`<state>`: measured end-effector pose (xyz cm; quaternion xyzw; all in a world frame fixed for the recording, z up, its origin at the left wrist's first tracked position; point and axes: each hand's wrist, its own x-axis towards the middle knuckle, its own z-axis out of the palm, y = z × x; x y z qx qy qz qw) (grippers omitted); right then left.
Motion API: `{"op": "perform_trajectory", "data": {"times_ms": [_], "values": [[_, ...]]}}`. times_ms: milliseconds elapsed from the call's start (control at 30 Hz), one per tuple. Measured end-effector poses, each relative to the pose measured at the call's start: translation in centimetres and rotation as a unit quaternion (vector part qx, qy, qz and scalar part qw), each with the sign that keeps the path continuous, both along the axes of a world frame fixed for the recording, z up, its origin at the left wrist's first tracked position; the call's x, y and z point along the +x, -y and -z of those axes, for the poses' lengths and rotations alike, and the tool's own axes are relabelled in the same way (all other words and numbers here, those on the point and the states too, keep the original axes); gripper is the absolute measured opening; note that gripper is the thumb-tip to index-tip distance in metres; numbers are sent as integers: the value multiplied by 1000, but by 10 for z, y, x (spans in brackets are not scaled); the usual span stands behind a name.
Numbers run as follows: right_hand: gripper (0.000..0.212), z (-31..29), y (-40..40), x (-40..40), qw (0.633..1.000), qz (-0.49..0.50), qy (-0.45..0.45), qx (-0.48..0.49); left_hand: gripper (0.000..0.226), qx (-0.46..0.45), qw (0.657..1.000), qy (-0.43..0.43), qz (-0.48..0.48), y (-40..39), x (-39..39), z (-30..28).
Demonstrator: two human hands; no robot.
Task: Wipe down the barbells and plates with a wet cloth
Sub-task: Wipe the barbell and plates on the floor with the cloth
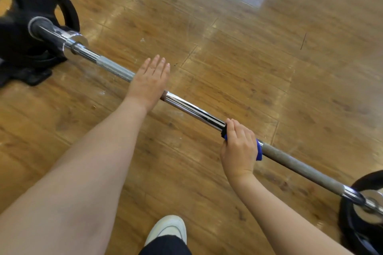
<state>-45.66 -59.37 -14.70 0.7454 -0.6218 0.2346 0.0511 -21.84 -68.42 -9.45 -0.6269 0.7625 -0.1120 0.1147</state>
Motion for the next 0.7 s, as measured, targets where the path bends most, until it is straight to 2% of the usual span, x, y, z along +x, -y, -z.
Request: {"op": "perform_trajectory", "data": {"times_ms": [133,267,367,533,633,700], "values": [[38,-6,16,30,998,-53,-17,6,55,18,999,33,-9,3,7,6],[39,-11,32,73,997,-70,-24,17,55,36,999,25,6,3,4,7],[53,-11,36,83,997,-70,-21,27,62,74,997,5,11,8,7,6],[61,-9,41,77,995,-81,-41,29,73,119,991,19,65,22,11,3],[58,-11,41,81,996,-66,-27,50,77,102,991,35,78,23,14,4],[53,-14,43,91,996,-62,-6,69,72,54,995,20,85,18,18,12]]}}
